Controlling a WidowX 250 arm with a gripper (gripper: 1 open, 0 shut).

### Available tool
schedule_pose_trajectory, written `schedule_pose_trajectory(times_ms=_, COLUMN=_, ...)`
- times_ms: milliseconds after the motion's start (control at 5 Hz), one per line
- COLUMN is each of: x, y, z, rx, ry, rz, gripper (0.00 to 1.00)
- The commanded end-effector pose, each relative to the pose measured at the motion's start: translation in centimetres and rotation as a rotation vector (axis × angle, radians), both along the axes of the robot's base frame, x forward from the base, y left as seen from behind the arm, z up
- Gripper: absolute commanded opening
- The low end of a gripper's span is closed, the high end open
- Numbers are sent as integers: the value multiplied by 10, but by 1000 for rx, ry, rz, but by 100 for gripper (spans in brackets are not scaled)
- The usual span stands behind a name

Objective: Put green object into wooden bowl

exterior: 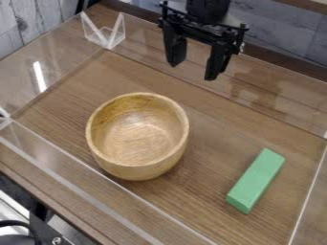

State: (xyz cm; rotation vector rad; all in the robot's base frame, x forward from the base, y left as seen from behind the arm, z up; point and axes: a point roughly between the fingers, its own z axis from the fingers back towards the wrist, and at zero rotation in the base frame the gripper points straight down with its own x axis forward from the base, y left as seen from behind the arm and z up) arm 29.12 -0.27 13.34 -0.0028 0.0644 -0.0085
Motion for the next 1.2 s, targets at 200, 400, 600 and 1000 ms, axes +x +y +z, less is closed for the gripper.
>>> schedule_pose_trajectory(times_ms=200, x=-33, y=-31, z=-25, rx=-16, ry=42, rz=-55, gripper=100)
schedule_pose_trajectory(times_ms=400, x=-50, y=-55, z=-39, rx=-14, ry=28, rz=-92, gripper=100)
schedule_pose_trajectory(times_ms=600, x=-52, y=-79, z=-38, rx=-11, ry=0, rz=-81, gripper=100)
schedule_pose_trajectory(times_ms=1000, x=-56, y=-88, z=-53, rx=-1, ry=-48, rz=-9, gripper=100)
